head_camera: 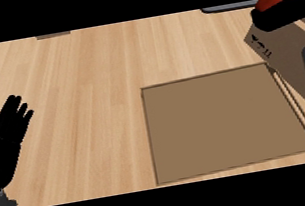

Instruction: Pick the bell pepper from the tray and place it in the cardboard box

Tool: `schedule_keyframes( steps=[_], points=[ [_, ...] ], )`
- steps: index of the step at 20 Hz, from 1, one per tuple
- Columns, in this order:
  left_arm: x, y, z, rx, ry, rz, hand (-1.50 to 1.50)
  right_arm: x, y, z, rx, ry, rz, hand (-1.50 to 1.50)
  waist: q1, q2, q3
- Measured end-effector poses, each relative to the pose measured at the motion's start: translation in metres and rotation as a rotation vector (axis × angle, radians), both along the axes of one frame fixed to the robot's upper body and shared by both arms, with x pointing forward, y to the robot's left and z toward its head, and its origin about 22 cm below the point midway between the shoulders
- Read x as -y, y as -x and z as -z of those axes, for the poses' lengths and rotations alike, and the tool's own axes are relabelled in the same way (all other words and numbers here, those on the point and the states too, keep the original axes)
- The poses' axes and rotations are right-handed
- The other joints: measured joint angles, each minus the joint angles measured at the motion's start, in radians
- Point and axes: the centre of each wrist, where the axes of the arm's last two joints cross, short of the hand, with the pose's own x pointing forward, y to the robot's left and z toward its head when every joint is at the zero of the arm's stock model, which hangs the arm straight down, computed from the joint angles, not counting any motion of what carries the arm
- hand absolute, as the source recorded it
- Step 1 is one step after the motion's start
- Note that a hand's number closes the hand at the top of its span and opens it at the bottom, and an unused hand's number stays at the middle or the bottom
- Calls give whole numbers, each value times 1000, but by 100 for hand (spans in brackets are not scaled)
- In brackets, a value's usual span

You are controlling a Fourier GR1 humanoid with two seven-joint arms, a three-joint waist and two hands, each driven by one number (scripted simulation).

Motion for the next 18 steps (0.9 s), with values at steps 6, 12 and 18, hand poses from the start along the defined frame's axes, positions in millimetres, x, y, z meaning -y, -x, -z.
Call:
schedule_keyframes(
  steps=[6,12,18],
  points=[
    [-2,0,0,-3,-2,2,0,43,-9,-2,3,10,75,150,4,2,0],
    [1,3,0,-1,2,9,0,86,-22,10,-12,29,77,150,7,3,1],
    [3,-3,0,0,-1,4,0,120,-33,39,-5,23,61,150,8,4,1]
  ],
)
